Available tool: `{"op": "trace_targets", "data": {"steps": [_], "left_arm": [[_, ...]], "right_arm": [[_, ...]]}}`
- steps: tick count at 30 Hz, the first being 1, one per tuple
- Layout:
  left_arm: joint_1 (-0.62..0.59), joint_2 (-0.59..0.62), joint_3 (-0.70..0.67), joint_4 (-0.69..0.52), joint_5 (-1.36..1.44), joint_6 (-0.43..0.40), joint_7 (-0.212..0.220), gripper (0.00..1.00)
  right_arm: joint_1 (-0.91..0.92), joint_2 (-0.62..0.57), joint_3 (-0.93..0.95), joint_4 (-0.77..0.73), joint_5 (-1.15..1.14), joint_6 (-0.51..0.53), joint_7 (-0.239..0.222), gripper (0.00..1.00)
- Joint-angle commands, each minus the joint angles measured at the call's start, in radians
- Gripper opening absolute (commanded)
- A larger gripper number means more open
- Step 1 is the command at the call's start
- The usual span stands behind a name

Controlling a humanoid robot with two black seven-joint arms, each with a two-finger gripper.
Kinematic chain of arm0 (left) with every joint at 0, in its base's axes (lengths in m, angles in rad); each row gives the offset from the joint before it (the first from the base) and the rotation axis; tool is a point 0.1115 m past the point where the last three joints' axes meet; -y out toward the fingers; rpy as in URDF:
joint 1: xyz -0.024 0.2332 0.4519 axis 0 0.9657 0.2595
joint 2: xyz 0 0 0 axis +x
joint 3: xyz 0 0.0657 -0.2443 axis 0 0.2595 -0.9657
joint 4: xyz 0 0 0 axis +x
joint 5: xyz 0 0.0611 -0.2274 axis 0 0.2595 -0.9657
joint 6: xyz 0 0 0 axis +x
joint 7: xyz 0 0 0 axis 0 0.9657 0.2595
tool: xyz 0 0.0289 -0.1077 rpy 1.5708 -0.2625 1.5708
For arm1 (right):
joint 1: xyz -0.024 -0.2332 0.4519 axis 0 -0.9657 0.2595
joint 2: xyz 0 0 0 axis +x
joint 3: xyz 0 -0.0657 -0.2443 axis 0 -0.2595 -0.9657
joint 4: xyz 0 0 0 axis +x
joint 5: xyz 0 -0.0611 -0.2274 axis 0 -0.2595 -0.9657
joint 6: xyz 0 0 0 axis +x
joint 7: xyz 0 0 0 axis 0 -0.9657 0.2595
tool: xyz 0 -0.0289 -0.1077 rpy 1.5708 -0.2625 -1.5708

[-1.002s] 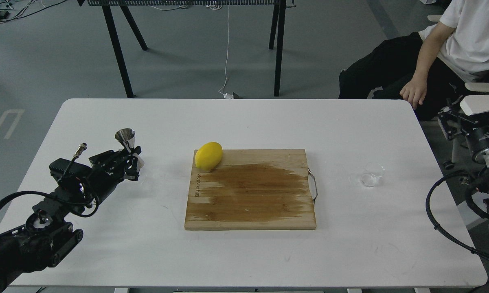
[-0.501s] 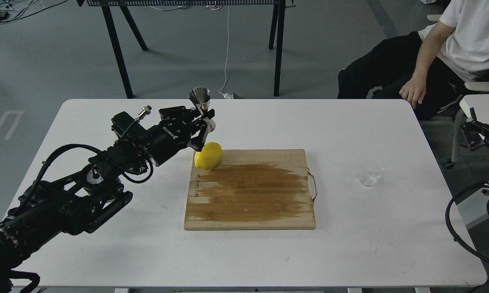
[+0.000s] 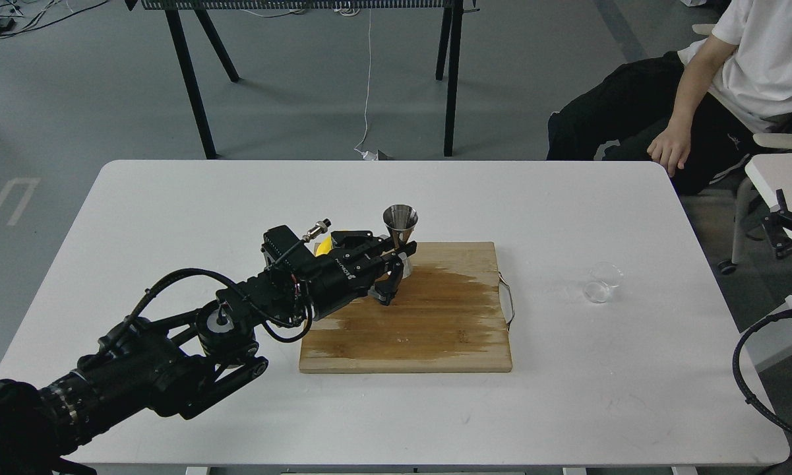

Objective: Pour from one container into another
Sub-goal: 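Carry the jigger with the left gripper onto the cutting board, then set the jigger upright on the board and open the left gripper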

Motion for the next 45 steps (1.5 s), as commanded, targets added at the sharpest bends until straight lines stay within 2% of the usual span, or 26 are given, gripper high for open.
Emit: {"op": "trace_targets", "data": {"steps": [1,10,15,25,29,31,35,39,42,43,45], "left_arm": [[0.000,-0.032,0.027,0.068,0.000,-0.003,0.042,0.10],[0.003,-0.104,0.061,0.091,0.000,-0.041,0.062,0.11],[0.006,-0.119,0.066,0.112,0.000,-0.043,0.099,0.21],[0.012,-0.141,0.066,0.121,0.000,-0.044,0.108,0.23],[0.015,-0.150,0.066,0.121,0.000,-0.044,0.137,0.32],[0.017,-0.150,0.064,0.121,0.000,-0.044,0.139,0.33],[0.018,-0.148,0.066,0.118,0.000,-0.044,0.139,0.45],[0.022,-0.144,0.066,0.115,0.000,-0.043,0.137,0.47],[0.023,-0.141,0.066,0.106,0.000,-0.041,0.137,0.52],[0.023,-0.138,0.066,0.103,0.000,-0.038,0.136,0.56],[0.028,-0.135,0.067,0.098,0.000,-0.027,0.128,0.70]], "right_arm": [[0.000,-0.002,0.001,0.000,0.000,0.000,-0.001,1.00],[0.000,0.000,0.001,0.000,0.000,0.000,0.001,1.00],[0.000,0.000,0.001,0.000,0.000,0.000,0.001,1.00],[-0.034,-0.009,0.022,0.042,0.000,0.000,0.001,1.00],[-0.034,-0.011,0.022,0.042,0.000,0.000,0.001,1.00],[-0.034,-0.009,0.022,0.042,0.000,0.000,0.001,1.00],[-0.034,-0.009,0.022,0.042,0.000,0.000,0.001,1.00],[-0.034,-0.009,0.022,0.042,0.000,0.000,0.001,1.00],[-0.034,-0.009,0.022,0.042,0.000,0.000,0.001,1.00],[-0.034,-0.009,0.022,0.042,0.000,0.000,0.001,1.00],[-0.034,-0.009,0.022,0.042,0.000,0.000,0.001,1.00]]}}
